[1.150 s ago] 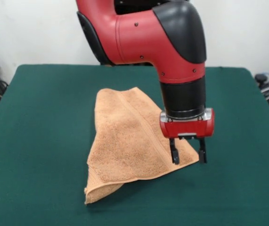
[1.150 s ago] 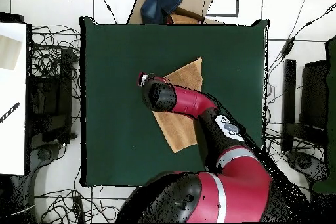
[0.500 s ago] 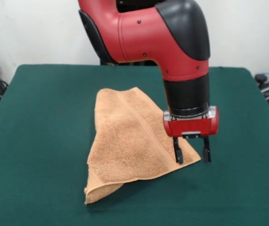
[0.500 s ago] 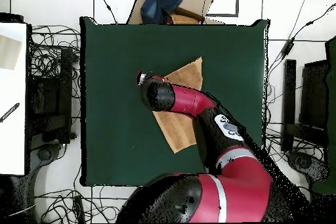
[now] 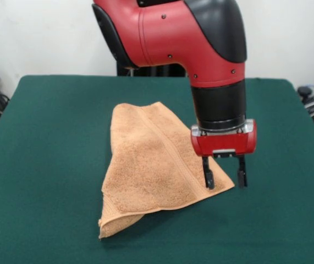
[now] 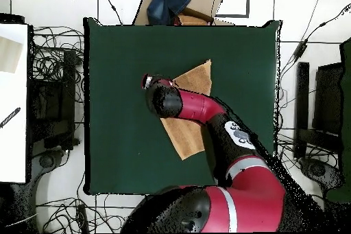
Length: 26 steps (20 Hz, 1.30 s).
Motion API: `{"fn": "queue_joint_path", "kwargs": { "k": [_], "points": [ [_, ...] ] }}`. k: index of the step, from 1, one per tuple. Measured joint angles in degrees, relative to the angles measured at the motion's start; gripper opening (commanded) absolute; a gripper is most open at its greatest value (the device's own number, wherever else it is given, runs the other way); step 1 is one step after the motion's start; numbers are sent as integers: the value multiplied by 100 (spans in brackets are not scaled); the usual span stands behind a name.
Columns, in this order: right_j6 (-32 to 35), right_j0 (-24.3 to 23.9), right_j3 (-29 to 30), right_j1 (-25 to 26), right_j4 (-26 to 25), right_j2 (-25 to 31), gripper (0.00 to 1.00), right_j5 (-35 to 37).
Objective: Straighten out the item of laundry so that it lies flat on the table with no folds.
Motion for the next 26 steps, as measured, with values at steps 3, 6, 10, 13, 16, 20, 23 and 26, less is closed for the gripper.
{"fn": "queue_joint_path", "kwargs": {
  "k": [3, 6, 10, 13, 16, 20, 23, 26],
  "points": [
    [0, 6, 37, 9, -1, 0, 100, -125],
    [0, 21, 44, 23, -33, 0, 100, -250],
    [0, 34, 54, 42, -51, 1, 100, -377],
    [0, 35, 92, 43, -52, 0, 100, -462],
    [0, 35, 156, 46, -52, 0, 100, -534],
    [0, 35, 225, 56, -111, 0, 100, -648],
    [0, 34, 288, 54, -138, 0, 100, -723],
    [0, 35, 385, 54, -167, 0, 100, -804]
  ]
}}
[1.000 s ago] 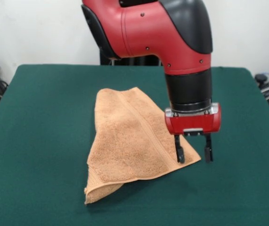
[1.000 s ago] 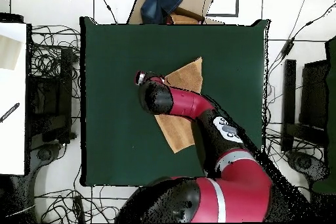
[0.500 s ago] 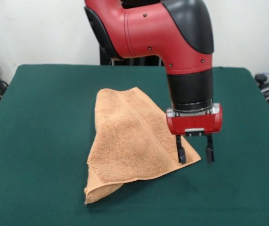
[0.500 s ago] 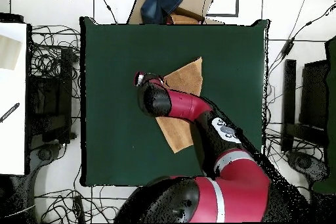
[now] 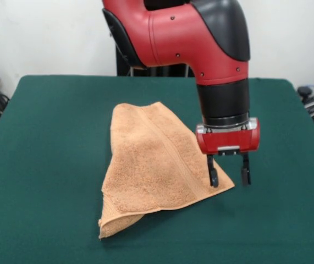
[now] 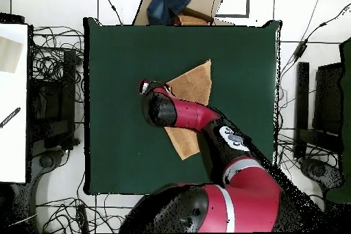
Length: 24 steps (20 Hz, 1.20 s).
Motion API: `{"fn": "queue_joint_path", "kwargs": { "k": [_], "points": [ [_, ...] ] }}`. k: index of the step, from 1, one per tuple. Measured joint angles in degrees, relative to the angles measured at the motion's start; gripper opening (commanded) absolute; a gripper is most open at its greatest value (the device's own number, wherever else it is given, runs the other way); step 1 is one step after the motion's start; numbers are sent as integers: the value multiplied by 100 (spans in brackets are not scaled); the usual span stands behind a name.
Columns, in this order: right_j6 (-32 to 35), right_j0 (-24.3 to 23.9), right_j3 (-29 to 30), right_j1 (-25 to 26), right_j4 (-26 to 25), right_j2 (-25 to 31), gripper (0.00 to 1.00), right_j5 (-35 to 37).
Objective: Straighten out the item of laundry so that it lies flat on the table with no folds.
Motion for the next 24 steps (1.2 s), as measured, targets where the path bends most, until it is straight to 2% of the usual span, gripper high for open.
{"fn": "queue_joint_path", "kwargs": {
  "k": [13, 24],
  "points": [
    [0, 0, 330, 37, -131, -3, 100, -273],
    [0, 26, 288, 494, -131, -13, 100, -679]
  ]
}}
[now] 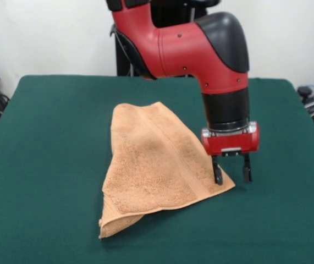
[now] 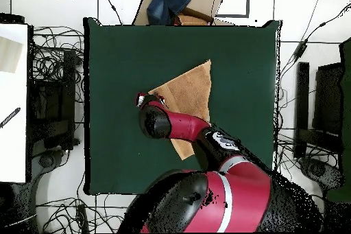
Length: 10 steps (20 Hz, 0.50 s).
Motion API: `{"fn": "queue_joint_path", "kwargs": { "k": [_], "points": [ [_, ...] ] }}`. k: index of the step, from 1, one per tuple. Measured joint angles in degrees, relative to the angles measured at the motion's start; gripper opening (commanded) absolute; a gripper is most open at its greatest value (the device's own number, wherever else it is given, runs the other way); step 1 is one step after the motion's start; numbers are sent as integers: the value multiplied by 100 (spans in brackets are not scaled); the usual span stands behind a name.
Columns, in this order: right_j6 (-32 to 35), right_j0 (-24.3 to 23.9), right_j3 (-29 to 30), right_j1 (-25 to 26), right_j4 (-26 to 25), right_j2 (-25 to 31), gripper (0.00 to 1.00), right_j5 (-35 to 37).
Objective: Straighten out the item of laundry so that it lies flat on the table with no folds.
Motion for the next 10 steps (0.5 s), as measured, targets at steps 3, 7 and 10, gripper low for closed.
{"fn": "queue_joint_path", "kwargs": {
  "k": [3, 7, 10],
  "points": [
    [0, 27, -2, 6, 1, -17, 100, -76],
    [0, 56, -14, 3, 1, -43, 100, -77],
    [0, 87, -24, -2, 1, -70, 100, -77]
  ]
}}
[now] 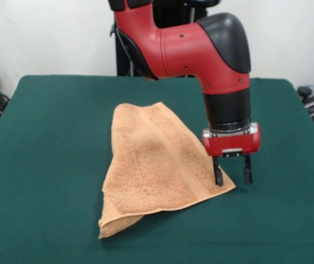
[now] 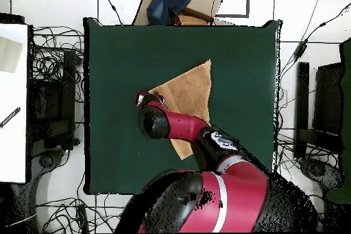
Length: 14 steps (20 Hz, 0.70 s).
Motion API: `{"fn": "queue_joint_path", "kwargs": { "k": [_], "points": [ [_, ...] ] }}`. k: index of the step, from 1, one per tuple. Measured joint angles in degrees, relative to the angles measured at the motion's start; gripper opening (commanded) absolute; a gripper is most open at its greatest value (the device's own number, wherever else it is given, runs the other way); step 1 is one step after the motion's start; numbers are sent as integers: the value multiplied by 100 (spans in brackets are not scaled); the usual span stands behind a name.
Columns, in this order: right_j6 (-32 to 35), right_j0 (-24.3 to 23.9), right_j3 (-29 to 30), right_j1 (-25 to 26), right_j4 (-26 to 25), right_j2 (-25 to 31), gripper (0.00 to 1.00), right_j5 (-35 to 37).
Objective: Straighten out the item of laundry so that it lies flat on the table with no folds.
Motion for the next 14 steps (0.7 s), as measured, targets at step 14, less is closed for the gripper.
{"fn": "queue_joint_path", "kwargs": {
  "k": [14],
  "points": [
    [0, 180, -38, -20, 0, -166, 100, -68]
  ]
}}
